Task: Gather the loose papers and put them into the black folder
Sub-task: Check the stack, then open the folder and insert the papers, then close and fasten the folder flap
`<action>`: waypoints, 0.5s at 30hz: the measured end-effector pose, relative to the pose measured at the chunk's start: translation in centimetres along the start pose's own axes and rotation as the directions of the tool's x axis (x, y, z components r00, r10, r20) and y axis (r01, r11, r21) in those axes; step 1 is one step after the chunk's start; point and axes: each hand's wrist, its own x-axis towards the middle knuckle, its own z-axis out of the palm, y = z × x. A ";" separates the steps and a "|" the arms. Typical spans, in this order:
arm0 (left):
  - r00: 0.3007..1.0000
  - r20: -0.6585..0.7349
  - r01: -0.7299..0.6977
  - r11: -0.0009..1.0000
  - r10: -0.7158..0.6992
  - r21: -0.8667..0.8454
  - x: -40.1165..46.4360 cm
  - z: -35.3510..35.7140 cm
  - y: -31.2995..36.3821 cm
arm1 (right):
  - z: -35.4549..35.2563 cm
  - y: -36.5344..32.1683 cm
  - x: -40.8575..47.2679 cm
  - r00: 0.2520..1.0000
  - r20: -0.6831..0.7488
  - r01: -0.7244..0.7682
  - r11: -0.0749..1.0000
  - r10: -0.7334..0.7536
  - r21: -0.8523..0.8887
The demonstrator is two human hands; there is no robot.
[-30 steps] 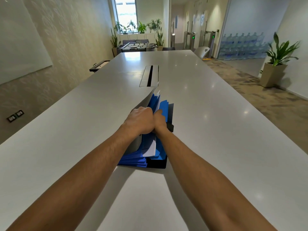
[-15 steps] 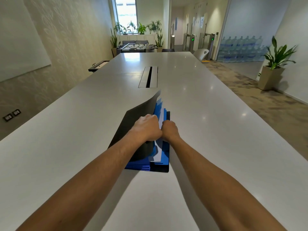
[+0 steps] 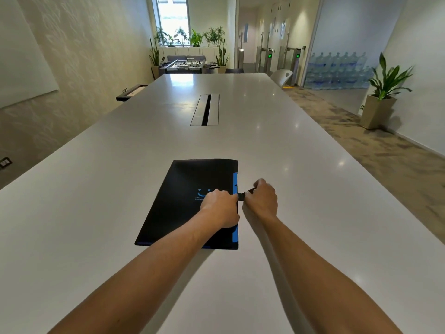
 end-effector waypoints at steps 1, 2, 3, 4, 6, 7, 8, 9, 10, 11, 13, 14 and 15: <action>1.000 0.004 -0.009 1.000 0.009 0.008 0.1 0.2 -0.1 | -0.1 0.1 0.1 1.000 0.021 0.006 1.000 -0.006 0.018; 1.000 0.000 -0.016 1.000 0.016 0.015 0.3 0.4 -0.3 | -0.1 0.2 0.2 1.000 0.028 0.012 0.999 -0.013 0.043; 1.000 -0.008 -0.021 1.000 0.021 0.020 0.4 0.5 -0.6 | -0.2 0.1 0.1 1.000 0.026 0.012 0.997 -0.014 0.077; 1.000 -0.008 -0.023 1.000 0.023 0.010 0.5 0.7 -1.1 | -0.2 0.1 0.0 1.000 0.019 0.009 0.994 -0.012 0.112; 1.000 0.019 -0.017 0.995 0.019 -0.102 0.8 1.2 -2.8 | -0.1 0.1 -0.2 1.000 0.004 0.016 0.985 -0.017 0.175; 0.999 0.040 -0.013 0.984 0.021 -0.180 0.8 1.5 -4.0 | -0.1 0.1 -0.3 0.999 -0.001 0.033 0.980 -0.033 0.194; 0.998 0.051 -0.027 0.972 0.040 -0.235 1.0 1.9 -5.3 | -0.1 0.1 -0.3 0.998 -0.003 0.058 0.978 -0.059 0.202; 0.996 0.045 -0.061 0.966 0.075 -0.251 1.1 2.4 -6.4 | 0.0 0.2 -0.2 0.996 -0.006 0.087 0.975 -0.088 0.205; 0.994 0.026 -0.100 0.966 0.109 -0.237 1.1 3.1 -7.3 | 0.0 0.2 -0.1 0.993 -0.004 0.114 0.971 -0.116 0.212; 0.991 -0.001 -0.128 0.967 0.131 -0.218 1.0 3.7 -8.0 | 0.0 0.1 -0.1 0.990 0.004 0.140 0.965 -0.144 0.222; 0.987 -0.071 -0.156 0.959 0.143 -0.236 0.8 5.1 -8.7 | 0.1 -0.2 -0.1 0.978 0.034 0.195 0.953 -0.208 0.232; 0.984 -0.103 -0.169 0.948 0.146 -0.268 0.7 5.7 -8.8 | 0.3 -0.2 -0.2 0.968 0.054 0.226 0.947 -0.244 0.228; 0.981 -0.125 -0.179 0.938 0.147 -0.298 0.7 6.2 -8.8 | 0.5 -0.3 -0.2 0.955 0.075 0.265 0.941 -0.286 0.209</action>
